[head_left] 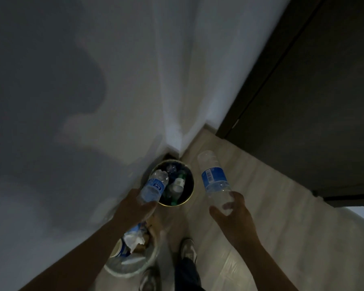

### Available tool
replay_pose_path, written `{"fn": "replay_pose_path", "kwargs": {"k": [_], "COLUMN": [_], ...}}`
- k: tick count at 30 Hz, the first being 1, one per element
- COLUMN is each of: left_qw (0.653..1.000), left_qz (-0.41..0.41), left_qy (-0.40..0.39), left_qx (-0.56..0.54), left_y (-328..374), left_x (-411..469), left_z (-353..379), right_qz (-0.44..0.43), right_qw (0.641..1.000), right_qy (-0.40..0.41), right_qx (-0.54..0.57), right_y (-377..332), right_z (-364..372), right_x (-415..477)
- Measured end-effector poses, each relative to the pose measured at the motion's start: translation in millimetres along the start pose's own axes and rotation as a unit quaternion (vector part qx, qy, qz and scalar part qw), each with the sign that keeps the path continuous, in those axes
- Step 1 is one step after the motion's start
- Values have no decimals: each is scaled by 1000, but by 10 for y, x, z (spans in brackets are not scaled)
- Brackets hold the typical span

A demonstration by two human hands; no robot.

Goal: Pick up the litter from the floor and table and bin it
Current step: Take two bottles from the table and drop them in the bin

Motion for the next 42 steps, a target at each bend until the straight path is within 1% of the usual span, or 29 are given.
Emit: {"fn": "replay_pose_path", "kwargs": {"k": [6, 8, 10, 13, 17, 20, 23, 27, 30, 33, 37, 40, 42], "left_qw": [999, 998, 998, 997, 993, 989, 989, 980, 977, 974, 981, 984, 985], "left_qz": [3, -12, -3, 9, 28, 30, 31, 48, 30, -8, -30, -13, 15], "left_qy": [-13, -13, -24, -44, -22, -33, -45, -63, -65, -66, -41, -26, -26], "left_qx": [47, 61, 63, 60, 112, 140, 141, 180, 200, 216, 186, 178, 170], "left_y": [-425, -560, -702, -898, -1110, -1259, -1349, -1377, -1405, -1488, -1610, -1672, -1696], "left_x": [901, 1165, 1442, 1826, 2243, 2468, 2615, 2735, 2802, 2811, 2719, 2664, 2631], "left_z": [452, 596, 741, 949, 1136, 1237, 1326, 1407, 1423, 1415, 1325, 1197, 1119], "right_qz": [6, 3, 3, 8, 11, 26, 36, 37, 45, 38, 15, 1, 5], "right_qw": [998, 997, 997, 996, 994, 993, 990, 986, 985, 987, 988, 985, 984], "right_qy": [-55, -61, -64, -69, -79, -89, -112, -129, -136, -136, -135, -141, -139], "right_qx": [-28, -40, -50, -61, -75, -74, -82, -94, -95, -81, -70, -97, -109], "right_y": [293, 410, 518, 686, 890, 1012, 1085, 1097, 1023, 914, 759, 667, 609], "right_z": [604, 803, 977, 1212, 1471, 1639, 1798, 2012, 2141, 2232, 2330, 2482, 2605], "right_x": [845, 1064, 1260, 1501, 1730, 1858, 1959, 2081, 2166, 2225, 2280, 2335, 2394]}}
Point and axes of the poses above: each hand's wrist, its own x-axis towards the middle knuckle, its own z-axis out of the palm, y = z × x, the point moved 1 cm from there along x, towards the middle knuckle, and after that the axes turned 14 degrees about -x, right-handed, at the moved point
